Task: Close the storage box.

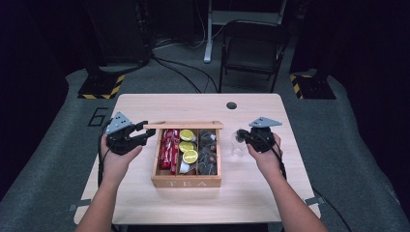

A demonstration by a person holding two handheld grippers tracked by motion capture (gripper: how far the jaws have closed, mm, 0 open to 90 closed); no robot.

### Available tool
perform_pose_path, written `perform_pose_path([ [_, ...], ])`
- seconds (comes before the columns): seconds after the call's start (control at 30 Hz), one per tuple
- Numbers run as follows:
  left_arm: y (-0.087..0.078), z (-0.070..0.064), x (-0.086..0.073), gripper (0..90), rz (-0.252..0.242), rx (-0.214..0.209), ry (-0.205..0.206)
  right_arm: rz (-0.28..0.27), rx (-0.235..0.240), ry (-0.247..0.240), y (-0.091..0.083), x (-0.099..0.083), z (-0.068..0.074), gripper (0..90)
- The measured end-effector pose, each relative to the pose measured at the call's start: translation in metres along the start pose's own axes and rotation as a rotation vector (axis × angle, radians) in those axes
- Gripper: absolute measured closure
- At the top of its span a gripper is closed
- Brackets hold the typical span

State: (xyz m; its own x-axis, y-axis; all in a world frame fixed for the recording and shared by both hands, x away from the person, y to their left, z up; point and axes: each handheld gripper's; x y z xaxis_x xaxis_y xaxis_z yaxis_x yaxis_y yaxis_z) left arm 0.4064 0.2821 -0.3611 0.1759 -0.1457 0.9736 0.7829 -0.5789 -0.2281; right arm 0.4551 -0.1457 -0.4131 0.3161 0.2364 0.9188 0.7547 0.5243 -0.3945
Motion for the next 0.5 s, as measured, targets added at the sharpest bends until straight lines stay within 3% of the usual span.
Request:
perform_pose_path([
  [0.5,0.000,0.000,0.000,56.7,0.002,0.001,0.000,0.050,-0.013,0.040,0.011,-0.016,-0.007,89.6],
])
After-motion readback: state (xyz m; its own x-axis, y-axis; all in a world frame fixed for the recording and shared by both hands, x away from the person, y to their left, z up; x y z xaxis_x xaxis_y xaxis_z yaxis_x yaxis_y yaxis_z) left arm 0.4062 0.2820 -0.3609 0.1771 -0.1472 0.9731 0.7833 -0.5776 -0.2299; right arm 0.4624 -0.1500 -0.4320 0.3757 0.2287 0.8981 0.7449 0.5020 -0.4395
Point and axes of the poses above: each handheld gripper's, and its own axes: y roughly forward along the jaws, x roughly out of its top, z roughly to its left, and after that the axes turned 9 degrees about -z, right-handed
